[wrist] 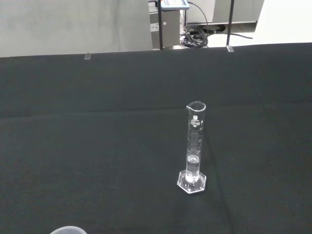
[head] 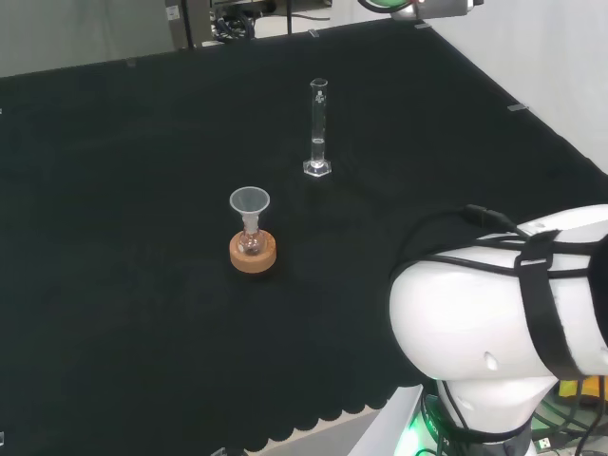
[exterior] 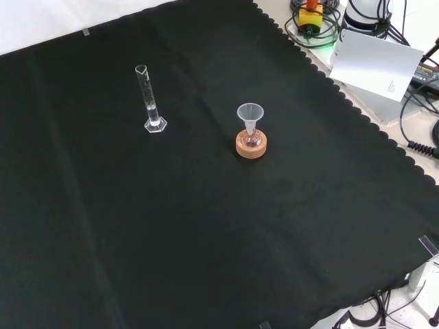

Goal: Pick up the graduated cylinder.

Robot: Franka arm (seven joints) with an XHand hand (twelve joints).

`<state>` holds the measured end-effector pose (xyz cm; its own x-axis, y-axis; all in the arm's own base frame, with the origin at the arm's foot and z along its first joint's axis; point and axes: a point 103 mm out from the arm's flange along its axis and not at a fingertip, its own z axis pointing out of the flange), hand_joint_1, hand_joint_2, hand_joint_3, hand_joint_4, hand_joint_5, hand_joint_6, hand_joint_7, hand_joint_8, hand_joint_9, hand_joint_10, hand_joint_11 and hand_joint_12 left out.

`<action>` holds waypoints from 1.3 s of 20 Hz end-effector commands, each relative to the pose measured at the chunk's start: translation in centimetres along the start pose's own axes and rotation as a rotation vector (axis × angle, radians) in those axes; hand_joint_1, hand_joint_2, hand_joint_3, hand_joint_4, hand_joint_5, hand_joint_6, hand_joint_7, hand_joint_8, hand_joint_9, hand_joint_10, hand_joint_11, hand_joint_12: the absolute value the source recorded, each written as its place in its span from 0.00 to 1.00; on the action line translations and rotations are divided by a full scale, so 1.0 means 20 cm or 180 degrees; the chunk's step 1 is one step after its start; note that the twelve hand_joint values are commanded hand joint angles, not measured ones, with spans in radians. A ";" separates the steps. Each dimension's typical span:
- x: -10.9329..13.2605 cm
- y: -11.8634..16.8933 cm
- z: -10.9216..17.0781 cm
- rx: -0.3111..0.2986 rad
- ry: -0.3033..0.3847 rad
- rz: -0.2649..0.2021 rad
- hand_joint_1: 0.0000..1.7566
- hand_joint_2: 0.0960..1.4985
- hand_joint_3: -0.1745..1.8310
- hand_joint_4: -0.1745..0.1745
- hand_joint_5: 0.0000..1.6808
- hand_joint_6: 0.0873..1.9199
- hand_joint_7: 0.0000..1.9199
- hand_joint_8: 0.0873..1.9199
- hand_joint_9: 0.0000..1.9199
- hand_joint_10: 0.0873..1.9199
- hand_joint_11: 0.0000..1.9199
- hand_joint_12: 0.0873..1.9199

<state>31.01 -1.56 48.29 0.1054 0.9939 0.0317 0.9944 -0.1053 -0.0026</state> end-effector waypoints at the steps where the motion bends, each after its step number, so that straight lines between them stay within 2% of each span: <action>1: 0.04 0.07 0.08 0.0067 -0.0075 0.0091 0.03 0.92 0.09 0.51 0.12 0.00 0.01 0.22 0.23 0.00 0.04 0.69; 10: -0.04 0.24 0.32 0.0201 -0.0103 0.0206 0.04 0.91 0.09 0.50 0.12 0.00 0.01 0.22 0.23 0.00 0.04 0.69; 18: -0.18 0.56 0.51 0.0222 -0.0059 0.0150 0.08 0.89 0.08 0.48 0.13 0.00 0.02 0.22 0.24 0.00 0.04 0.70; 22: -0.29 0.74 0.60 0.0221 0.0043 0.0179 0.09 0.89 0.08 0.47 0.13 0.00 0.02 0.22 0.24 0.00 0.04 0.70; 26: -0.39 0.85 0.70 0.0152 0.0160 0.0224 0.11 0.87 0.08 0.46 0.13 0.00 0.03 0.23 0.24 0.00 0.04 0.70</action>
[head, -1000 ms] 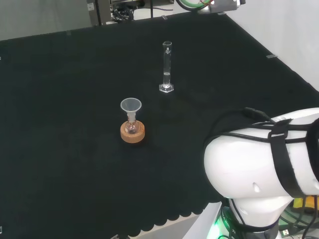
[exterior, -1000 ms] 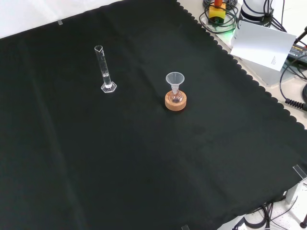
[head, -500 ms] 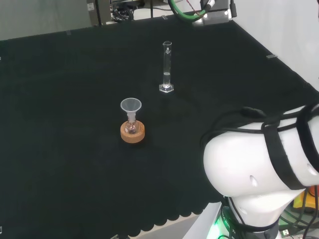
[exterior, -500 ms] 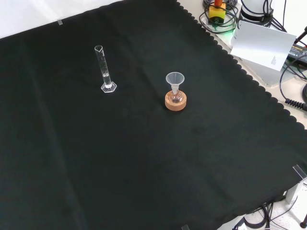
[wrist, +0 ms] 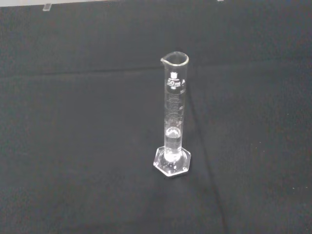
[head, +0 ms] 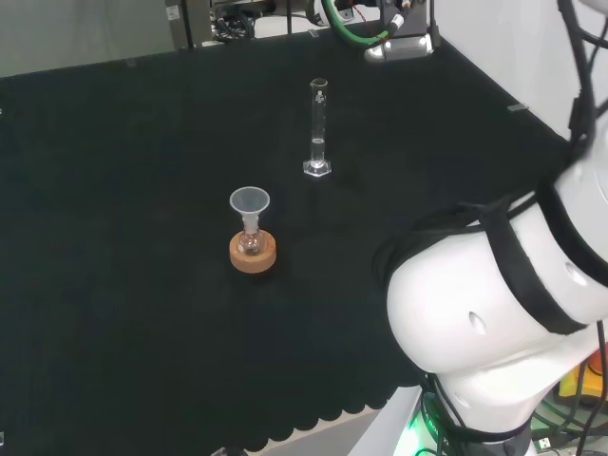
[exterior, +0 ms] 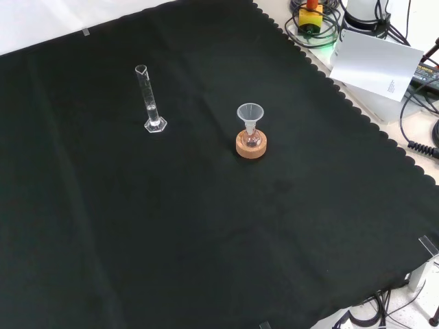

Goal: Pick up the graduated cylinder.

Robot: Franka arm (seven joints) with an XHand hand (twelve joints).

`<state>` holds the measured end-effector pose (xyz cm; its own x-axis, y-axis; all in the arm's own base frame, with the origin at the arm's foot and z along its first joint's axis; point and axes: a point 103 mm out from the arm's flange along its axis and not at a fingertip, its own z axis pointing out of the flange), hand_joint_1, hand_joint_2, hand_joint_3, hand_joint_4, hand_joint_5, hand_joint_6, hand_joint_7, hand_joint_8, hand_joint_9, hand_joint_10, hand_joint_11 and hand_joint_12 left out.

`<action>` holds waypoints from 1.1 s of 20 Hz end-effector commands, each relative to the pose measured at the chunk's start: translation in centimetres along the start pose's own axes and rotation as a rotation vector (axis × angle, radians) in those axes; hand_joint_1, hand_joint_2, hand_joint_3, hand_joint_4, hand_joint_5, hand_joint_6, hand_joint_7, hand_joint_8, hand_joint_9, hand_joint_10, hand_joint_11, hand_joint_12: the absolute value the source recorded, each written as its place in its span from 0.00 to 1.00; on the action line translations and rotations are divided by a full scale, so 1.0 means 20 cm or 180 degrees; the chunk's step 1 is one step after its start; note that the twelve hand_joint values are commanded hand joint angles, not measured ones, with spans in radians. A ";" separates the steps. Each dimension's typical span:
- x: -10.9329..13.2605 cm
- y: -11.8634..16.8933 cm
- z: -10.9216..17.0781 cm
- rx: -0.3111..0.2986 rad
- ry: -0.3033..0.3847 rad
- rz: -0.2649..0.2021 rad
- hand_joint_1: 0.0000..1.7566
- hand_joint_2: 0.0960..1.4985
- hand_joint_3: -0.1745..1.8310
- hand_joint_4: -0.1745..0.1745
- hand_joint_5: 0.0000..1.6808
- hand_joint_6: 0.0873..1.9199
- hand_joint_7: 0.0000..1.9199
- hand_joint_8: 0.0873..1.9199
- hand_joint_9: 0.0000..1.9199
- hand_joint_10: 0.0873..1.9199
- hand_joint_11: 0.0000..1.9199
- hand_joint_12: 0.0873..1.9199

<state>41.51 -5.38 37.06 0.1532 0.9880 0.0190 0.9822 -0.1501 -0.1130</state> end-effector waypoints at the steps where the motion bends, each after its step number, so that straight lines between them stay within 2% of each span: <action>1: -0.24 0.35 0.13 -0.0199 0.0236 0.0054 0.11 0.87 0.07 0.46 0.13 0.00 0.03 0.23 0.24 0.00 0.05 0.70; 7: -0.25 0.46 0.28 -0.0117 0.0383 -0.0045 0.14 0.85 0.07 0.44 0.14 0.00 0.04 0.23 0.25 0.00 0.06 0.70; 11: -0.24 0.49 0.38 -0.0166 0.0509 -0.0107 0.15 0.84 0.06 0.44 0.14 0.00 0.05 0.24 0.26 0.01 0.06 0.70; 17: -0.25 0.50 0.53 -0.0192 0.0712 -0.0215 0.18 0.84 0.03 0.43 0.17 0.00 0.07 0.27 0.19 0.24 0.08 0.70; 22: -0.29 0.52 0.64 -0.0075 0.0803 -0.0245 0.19 0.83 0.03 0.43 0.18 0.00 0.07 0.27 0.18 0.28 0.08 0.70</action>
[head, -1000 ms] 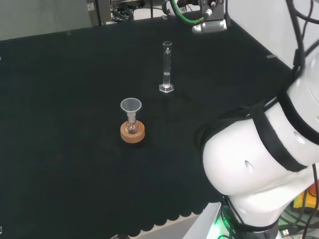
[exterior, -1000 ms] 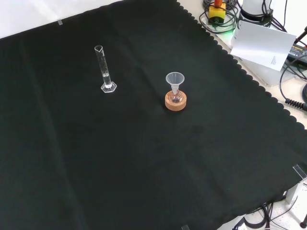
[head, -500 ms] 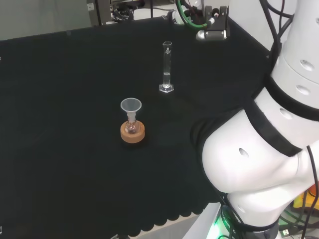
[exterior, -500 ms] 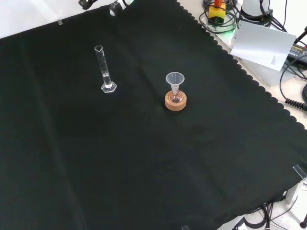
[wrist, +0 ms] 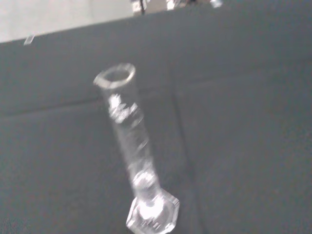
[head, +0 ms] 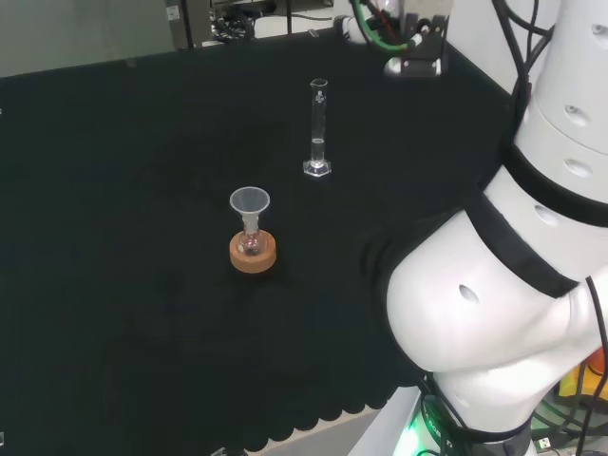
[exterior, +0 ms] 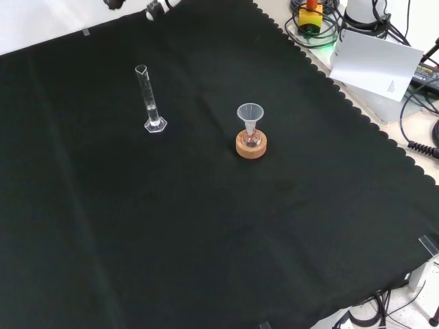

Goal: Pick up the graduated cylinder.

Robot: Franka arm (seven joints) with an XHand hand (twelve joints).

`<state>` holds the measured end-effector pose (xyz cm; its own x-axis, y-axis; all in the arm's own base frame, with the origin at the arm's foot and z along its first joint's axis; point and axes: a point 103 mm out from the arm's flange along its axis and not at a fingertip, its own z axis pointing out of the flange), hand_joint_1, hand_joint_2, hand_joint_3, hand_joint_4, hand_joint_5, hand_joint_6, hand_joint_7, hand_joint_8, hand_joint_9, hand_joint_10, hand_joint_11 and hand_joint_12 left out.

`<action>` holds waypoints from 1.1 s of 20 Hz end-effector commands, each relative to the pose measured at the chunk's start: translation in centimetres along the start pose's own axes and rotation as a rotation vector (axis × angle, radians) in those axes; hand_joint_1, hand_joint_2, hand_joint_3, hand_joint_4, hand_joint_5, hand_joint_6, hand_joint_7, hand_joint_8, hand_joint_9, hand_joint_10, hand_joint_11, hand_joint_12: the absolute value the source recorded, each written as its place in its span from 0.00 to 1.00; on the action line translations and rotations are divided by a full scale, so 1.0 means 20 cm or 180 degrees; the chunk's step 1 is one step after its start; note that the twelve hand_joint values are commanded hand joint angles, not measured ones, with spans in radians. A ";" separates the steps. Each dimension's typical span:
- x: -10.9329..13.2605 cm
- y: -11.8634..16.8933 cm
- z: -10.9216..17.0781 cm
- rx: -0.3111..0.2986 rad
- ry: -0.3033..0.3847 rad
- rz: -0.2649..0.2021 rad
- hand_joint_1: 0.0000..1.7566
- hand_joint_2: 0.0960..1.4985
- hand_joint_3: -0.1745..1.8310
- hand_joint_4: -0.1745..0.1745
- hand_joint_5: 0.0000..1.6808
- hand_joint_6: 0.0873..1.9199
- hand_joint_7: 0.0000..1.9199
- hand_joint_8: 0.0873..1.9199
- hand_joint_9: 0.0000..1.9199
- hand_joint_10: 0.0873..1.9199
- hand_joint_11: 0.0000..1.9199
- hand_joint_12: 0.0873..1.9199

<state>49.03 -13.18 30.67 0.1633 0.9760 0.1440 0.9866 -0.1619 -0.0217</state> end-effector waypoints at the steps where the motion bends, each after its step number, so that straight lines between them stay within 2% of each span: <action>1: -0.01 0.02 0.40 0.0248 0.0410 -0.0250 0.19 0.83 0.02 0.43 0.18 0.00 0.08 0.27 0.18 0.28 0.08 0.70; 13: -0.07 0.03 0.54 0.0363 0.0516 -0.0301 0.23 0.80 0.01 0.43 0.18 0.00 0.10 0.28 0.20 0.29 0.09 0.70; 18: -0.08 0.02 0.58 0.0362 0.0630 -0.0365 0.26 0.78 0.00 0.43 0.20 0.00 0.12 0.29 0.22 0.29 0.11 0.70; 22: -0.10 0.01 0.61 0.0329 0.0817 -0.0388 0.31 0.75 0.00 0.43 0.20 0.00 0.13 0.29 0.23 0.29 0.13 0.69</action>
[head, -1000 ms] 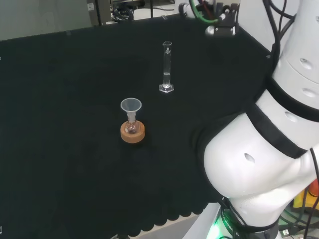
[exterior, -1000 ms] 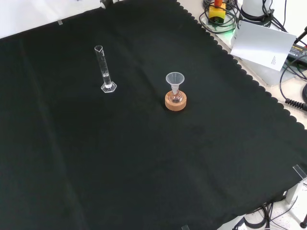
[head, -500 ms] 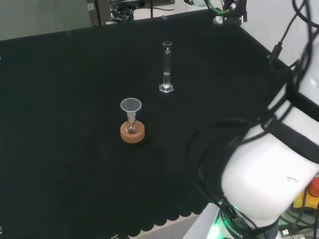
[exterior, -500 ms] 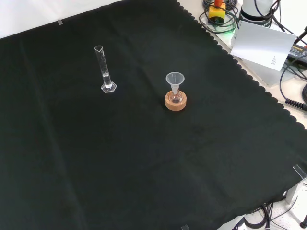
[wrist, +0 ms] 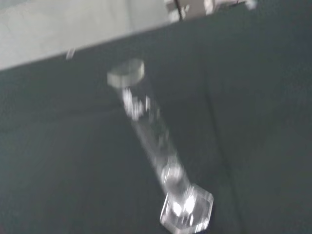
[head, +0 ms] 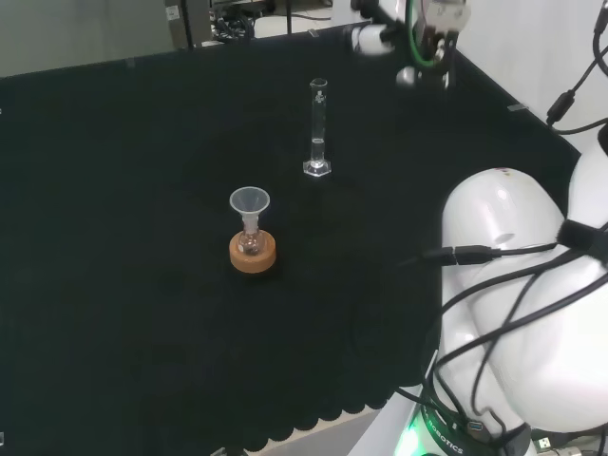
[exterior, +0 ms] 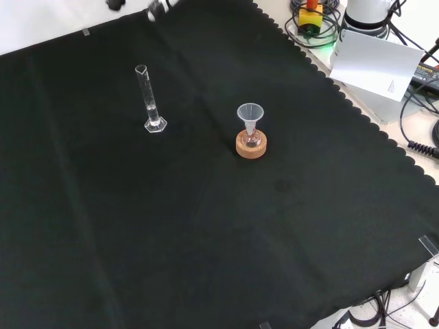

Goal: Pick up the graduated cylinder.

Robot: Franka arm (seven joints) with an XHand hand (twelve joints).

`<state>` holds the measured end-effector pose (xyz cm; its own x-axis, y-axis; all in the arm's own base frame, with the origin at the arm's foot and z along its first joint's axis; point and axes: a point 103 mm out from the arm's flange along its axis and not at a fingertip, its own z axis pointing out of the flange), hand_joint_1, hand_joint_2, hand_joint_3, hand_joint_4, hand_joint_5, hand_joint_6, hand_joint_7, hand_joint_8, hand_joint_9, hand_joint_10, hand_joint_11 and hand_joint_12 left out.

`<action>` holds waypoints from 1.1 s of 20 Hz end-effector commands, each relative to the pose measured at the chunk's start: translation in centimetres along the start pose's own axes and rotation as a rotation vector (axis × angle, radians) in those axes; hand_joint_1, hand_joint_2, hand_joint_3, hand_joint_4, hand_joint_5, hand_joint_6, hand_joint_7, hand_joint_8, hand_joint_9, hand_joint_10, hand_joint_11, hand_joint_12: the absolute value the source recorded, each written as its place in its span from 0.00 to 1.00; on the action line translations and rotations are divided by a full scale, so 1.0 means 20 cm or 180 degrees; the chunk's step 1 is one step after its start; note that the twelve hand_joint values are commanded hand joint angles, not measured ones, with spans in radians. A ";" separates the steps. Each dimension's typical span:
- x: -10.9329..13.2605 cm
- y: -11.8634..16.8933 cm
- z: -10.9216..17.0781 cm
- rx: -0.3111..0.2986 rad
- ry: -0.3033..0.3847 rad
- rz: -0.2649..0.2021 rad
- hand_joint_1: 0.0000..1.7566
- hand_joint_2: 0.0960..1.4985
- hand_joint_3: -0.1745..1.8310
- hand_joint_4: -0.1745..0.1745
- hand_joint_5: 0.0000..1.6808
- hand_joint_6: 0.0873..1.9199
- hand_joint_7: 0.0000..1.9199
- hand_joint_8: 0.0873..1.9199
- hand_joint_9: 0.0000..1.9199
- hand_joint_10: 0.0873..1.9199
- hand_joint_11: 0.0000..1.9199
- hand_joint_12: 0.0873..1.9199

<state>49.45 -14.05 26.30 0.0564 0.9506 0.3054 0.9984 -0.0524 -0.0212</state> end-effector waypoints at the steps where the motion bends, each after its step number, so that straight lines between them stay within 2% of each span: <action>1: -0.10 -0.02 0.40 0.0222 0.0360 -0.0036 0.33 0.74 0.00 0.44 0.20 0.00 0.12 0.29 0.23 0.29 0.13 0.69; 6: -0.14 0.00 0.44 0.0167 0.0558 -0.0122 0.38 0.72 0.00 0.46 0.16 0.00 0.11 0.29 0.23 0.29 0.14 0.69; 10: -0.15 0.03 0.49 0.0164 0.0690 -0.0220 0.42 0.69 0.00 0.44 0.18 0.00 0.13 0.29 0.23 0.28 0.14 0.69; 17: -0.14 0.13 0.59 0.0083 0.0916 -0.0471 0.44 0.68 0.00 0.44 0.20 0.00 0.13 0.29 0.24 0.28 0.14 0.68; 22: -0.14 0.19 0.66 0.0135 0.1069 -0.0635 0.44 0.67 0.00 0.44 0.22 0.00 0.15 0.29 0.26 0.27 0.15 0.68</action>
<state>51.56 -13.05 14.80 -0.0639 0.8248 0.5618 0.9971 0.0766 0.0009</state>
